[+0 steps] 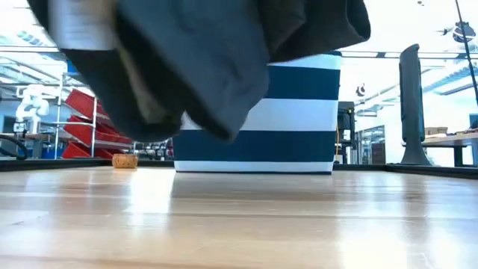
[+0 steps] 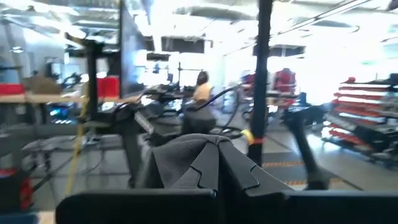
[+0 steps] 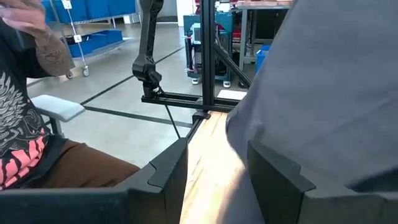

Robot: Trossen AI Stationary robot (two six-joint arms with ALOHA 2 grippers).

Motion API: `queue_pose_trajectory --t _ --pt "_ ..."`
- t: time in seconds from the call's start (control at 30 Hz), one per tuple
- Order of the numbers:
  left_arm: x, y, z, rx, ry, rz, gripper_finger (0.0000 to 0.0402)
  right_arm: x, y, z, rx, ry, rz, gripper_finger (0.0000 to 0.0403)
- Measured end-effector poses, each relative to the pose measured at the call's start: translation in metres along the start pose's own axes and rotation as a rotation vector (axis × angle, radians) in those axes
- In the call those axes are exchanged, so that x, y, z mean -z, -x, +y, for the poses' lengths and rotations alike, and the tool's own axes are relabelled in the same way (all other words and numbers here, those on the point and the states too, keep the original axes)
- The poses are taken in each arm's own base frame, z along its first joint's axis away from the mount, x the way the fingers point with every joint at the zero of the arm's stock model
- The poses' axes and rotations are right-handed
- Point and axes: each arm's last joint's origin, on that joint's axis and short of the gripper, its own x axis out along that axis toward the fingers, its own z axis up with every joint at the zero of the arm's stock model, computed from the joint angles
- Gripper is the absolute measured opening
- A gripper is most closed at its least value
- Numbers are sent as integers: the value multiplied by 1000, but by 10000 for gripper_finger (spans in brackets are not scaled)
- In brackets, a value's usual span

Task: Sort clothes
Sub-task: Put the gray short into the blue bin

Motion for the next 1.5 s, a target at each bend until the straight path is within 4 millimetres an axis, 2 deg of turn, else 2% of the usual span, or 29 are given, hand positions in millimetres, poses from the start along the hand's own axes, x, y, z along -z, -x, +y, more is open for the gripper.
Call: queue_pose_trajectory --t 0.13,0.3,0.5,0.63,0.77,0.93,1.13,1.23,1.37,1.5 --pt "0 0 -5 31 5 5 0 -7 1 4 -47 17 -67 153" --pt "3 -2 -20 148 22 3 0 -20 12 18 -137 89 -200 153" --pt "0 -12 -36 200 46 -105 0 -28 24 26 -168 156 -268 153" --pt "-9 -17 -31 107 85 -133 0 -28 24 26 -141 158 -261 153" --pt "-5 -21 -10 -87 159 -104 0 -25 23 23 -44 150 -227 153" --pt "25 -21 20 -268 282 141 0 -19 21 20 60 113 -172 153" --pt "97 -1 46 -492 385 583 0 -13 21 16 165 83 -115 153" --pt "122 5 51 -538 382 685 0 -12 20 16 163 90 -102 153" --pt "131 3 52 -530 354 705 0 1 11 18 149 134 -8 153" --pt "131 2 55 -531 350 698 0 26 -11 14 196 155 132 153"
